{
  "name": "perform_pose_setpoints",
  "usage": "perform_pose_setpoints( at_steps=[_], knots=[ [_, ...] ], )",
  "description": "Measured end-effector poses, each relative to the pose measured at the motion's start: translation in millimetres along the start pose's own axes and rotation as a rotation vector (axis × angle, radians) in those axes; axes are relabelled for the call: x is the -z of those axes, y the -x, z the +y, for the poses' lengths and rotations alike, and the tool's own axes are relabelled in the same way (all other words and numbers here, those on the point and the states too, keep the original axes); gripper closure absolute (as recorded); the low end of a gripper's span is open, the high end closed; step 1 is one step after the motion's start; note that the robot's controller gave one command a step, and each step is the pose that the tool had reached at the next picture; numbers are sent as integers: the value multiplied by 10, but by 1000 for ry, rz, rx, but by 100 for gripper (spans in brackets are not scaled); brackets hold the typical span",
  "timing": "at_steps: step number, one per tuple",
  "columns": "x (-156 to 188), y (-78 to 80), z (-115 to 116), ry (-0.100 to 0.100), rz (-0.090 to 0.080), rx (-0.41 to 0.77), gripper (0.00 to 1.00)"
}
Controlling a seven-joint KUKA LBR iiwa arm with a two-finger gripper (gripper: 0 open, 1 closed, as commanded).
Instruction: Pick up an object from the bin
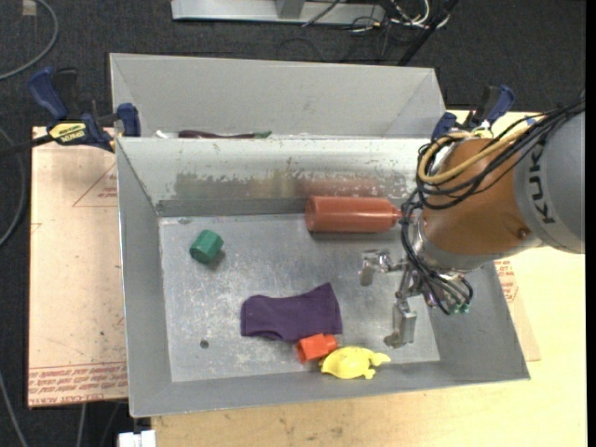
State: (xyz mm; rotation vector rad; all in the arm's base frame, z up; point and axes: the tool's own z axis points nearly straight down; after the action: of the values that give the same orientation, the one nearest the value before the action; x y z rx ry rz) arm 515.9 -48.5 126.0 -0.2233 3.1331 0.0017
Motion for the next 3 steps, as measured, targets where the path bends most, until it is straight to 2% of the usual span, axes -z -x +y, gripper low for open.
perform_pose_setpoints(
  at_steps=[1,2,3],
  knots=[
    [-67,332,438,1,1,181,0],
    [10,293,810,2,-1,192,0],
    [-503,212,1294,1,0,201,0]
  ],
)
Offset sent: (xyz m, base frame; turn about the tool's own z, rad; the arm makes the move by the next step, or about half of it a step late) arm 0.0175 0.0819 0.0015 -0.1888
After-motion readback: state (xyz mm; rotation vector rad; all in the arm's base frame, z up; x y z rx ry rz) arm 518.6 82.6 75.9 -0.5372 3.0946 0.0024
